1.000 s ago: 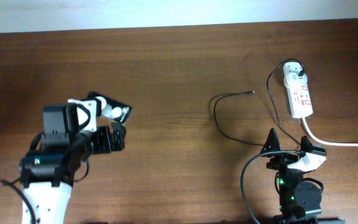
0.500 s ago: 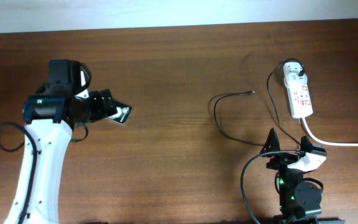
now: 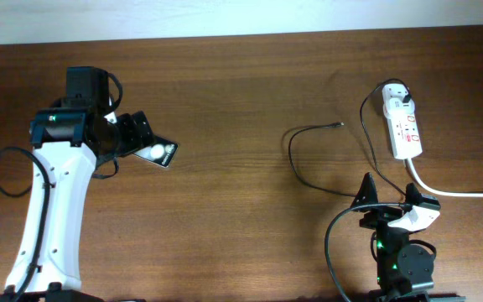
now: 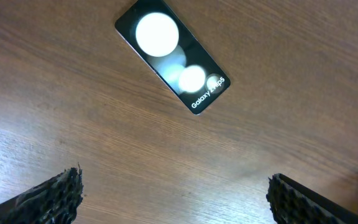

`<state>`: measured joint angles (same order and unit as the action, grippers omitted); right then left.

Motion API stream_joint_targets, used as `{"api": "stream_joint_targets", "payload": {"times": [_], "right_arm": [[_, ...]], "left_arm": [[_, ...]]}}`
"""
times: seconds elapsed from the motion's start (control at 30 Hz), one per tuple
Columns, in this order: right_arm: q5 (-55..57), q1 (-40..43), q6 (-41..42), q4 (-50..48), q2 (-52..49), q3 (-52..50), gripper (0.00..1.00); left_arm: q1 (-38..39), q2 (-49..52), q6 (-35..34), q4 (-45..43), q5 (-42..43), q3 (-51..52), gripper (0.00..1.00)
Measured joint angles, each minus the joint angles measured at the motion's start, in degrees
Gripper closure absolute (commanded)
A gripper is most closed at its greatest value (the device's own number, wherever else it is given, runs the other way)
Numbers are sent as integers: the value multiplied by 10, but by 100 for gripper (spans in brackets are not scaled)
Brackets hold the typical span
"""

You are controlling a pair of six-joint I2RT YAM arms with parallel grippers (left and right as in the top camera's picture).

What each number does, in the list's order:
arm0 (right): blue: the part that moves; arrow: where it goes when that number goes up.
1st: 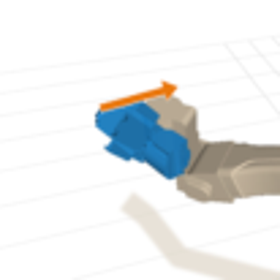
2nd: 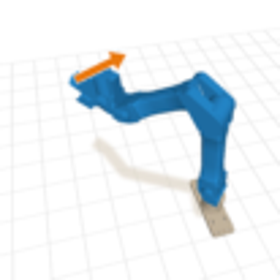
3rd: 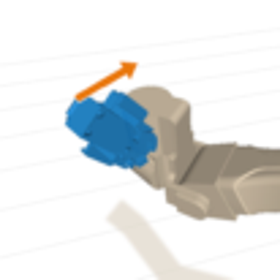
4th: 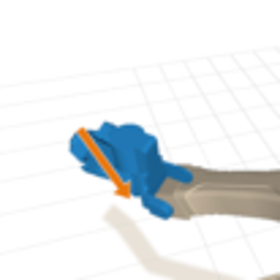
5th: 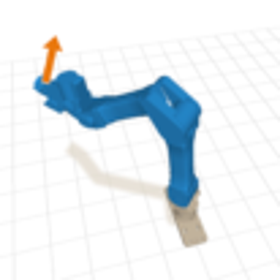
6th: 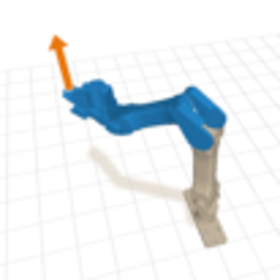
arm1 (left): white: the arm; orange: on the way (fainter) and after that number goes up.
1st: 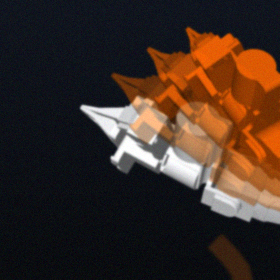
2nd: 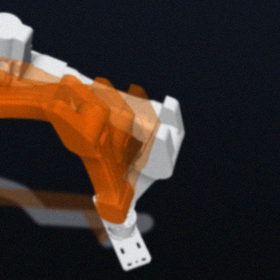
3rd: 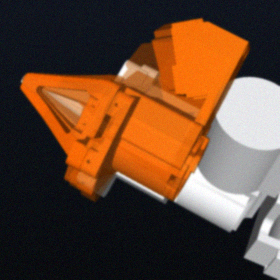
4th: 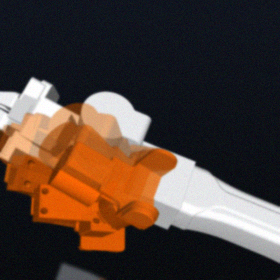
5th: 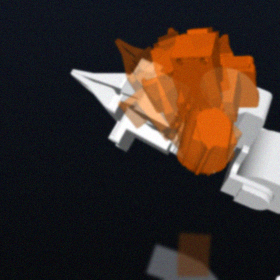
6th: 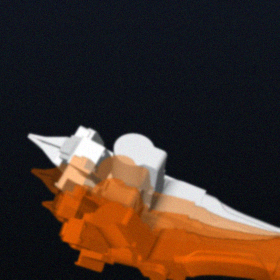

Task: Plug charger to phone and switch on socket
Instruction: 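Move the left gripper forward over the black phone, then lower the left gripper and grasp the phone by its edges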

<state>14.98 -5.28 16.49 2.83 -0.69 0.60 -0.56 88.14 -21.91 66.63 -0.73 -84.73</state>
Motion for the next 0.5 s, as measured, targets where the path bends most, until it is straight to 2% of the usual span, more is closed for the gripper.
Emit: {"api": "stream_joint_targets", "payload": {"times": [0.07, 0.2, 0.27, 0.33, 0.4, 0.5], "right_arm": [[0, 0, 0, 0, 0, 0, 1], [0, 0, 0, 0, 0, 0, 1], [0, 0, 0, 0, 0, 0, 1], [0, 0, 0, 0, 0, 0, 1], [0, 0, 0, 0, 0, 0, 1], [0, 0, 0, 0, 0, 0, 1]], "left_arm": [[0, 4, -29, -4, -3, 0, 1], [0, 74, -93, 4, -13, -31, 1], [0, 137, -134, 25, -12, -85, 1], [0, 203, -159, 68, -11, -181, 1], [-5, 270, -178, 74, 22, -254, 1], [-38, 331, -197, 72, 82, -263, 1]]}}
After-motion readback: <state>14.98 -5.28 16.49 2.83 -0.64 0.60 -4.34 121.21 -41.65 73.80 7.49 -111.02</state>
